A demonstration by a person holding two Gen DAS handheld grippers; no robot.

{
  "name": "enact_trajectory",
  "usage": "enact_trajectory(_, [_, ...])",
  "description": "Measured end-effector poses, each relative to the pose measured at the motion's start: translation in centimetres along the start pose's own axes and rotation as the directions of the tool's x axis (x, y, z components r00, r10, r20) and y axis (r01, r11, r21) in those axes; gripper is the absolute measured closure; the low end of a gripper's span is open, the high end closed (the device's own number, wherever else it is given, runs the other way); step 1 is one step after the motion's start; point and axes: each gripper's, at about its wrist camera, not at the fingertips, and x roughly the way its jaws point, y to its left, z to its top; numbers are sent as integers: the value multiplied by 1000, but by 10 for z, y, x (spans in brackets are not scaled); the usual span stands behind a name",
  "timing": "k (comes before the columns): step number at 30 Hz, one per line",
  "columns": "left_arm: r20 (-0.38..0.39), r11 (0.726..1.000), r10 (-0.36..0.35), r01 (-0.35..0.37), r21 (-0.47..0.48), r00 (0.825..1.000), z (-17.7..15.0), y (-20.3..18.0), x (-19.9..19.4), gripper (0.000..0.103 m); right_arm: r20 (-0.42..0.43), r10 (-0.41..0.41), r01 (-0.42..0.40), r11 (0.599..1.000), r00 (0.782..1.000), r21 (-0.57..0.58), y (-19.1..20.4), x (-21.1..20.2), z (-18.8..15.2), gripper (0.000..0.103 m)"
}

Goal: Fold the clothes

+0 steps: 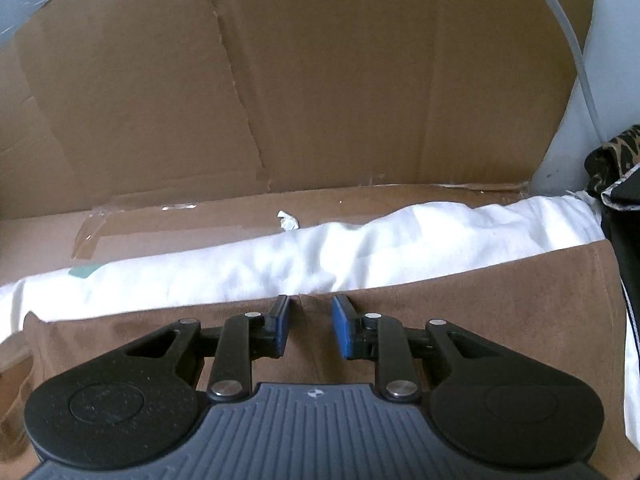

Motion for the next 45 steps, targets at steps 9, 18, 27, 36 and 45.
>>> enact_trajectory(9, [-23, 997, -54, 52, -55, 998, -12, 8, -10, 51, -19, 105, -102, 988, 994, 117, -25, -22, 19, 72])
enact_trajectory(18, [-44, 992, -95, 91, -93, 994, -36, 7, -2, 43, -32, 195, -193, 979, 980, 60, -31, -96, -7, 71])
enact_trajectory(27, [28, 967, -140, 143, -212, 990, -52, 31, 15, 43, -55, 252, -252, 968, 966, -10, -21, -177, -50, 66])
enact_trajectory(36, [100, 936, -214, 234, -264, 972, -67, 42, 30, 43, -116, 309, -312, 950, 944, -2, -18, -214, -102, 66])
enact_trajectory(45, [86, 912, -318, 329, -244, 944, -65, 29, 29, 85, -197, 320, -326, 945, 927, 2, -13, -209, -135, 66])
